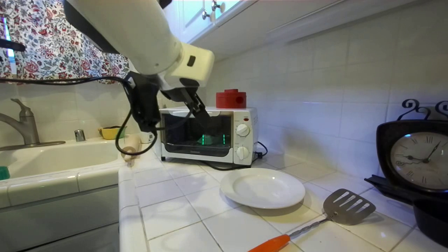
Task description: Close the door to the oven
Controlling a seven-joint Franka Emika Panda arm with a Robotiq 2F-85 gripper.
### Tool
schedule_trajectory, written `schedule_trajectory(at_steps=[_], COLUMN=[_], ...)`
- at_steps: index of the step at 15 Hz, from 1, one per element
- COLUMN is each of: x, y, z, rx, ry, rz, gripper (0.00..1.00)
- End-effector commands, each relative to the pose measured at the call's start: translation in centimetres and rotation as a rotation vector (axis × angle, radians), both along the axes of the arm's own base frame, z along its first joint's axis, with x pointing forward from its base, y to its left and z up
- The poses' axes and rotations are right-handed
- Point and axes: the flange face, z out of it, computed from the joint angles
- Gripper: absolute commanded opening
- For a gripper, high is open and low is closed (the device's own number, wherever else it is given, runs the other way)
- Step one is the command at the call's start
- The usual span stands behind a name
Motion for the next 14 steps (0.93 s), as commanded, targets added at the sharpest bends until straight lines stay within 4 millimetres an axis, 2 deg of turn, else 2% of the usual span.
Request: schedule_trajectory(at_steps=[1,5,10,11,14], x=[-1.5,-1.1,0.1,-0.4,-0.1], y=[1.2,1.3,0.3,0.9,0.2], z=[1.2,-0.9,-4.6,-3.3,-4.7], rx=[-0.196,-0.4,-0.586,-0.531,-0.568], ry=[0.068,0.169,0.286,0.242,0.283], rz=[0.008,0.039,0.235,0.199,0.235], gripper=[1.0,1.0,1.0,1.0,1.0])
